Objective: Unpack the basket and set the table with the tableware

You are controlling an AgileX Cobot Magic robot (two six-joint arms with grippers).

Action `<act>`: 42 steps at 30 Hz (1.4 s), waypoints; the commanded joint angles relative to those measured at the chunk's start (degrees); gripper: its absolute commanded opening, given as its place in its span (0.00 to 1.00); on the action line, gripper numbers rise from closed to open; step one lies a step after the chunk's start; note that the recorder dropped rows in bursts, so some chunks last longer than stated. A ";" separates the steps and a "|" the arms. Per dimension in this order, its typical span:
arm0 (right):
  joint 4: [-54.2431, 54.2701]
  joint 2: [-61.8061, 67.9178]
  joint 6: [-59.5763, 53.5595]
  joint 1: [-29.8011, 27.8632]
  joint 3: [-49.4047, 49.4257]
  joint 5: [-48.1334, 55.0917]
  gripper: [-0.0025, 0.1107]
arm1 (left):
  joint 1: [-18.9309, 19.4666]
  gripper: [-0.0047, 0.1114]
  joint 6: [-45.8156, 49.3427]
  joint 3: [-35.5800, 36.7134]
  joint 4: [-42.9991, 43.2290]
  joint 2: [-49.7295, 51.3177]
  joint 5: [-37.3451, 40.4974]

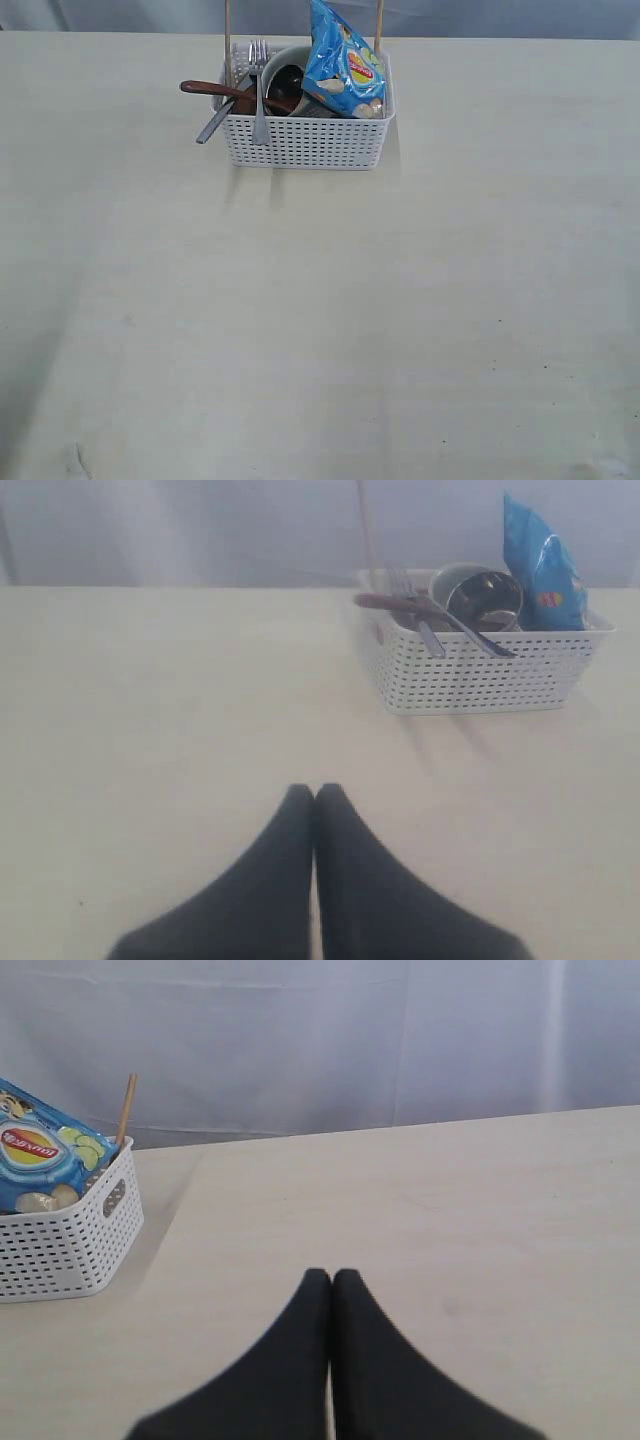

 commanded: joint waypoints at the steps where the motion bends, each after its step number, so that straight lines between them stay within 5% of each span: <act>1: 0.04 0.21 0.33 -0.30 0.14 -0.99 0.02 | 0.11 0.04 -0.46 0.23 -0.10 -0.29 -0.53; 16: 4.71 0.46 21.60 -0.30 -0.77 -54.81 0.02 | 0.11 0.04 -0.46 0.23 -0.10 -0.29 -0.53; 22: -2.01 16.17 20.77 -0.30 -16.64 -47.31 0.02 | 0.11 0.04 -0.46 0.23 -0.10 -0.29 -0.53; 28: -17.97 44.45 21.00 -0.30 -37.92 -25.55 0.02 | 0.11 0.04 -0.46 0.23 -0.10 -0.29 -0.53; 33: -16.88 62.85 24.44 0.75 -49.17 -16.55 0.02 | 0.11 0.04 -0.46 0.23 -0.10 -0.29 -0.53; 42: -14.12 82.19 11.32 9.90 -72.85 22.14 0.02 | 0.11 0.04 -0.46 0.23 -0.10 -0.29 -0.53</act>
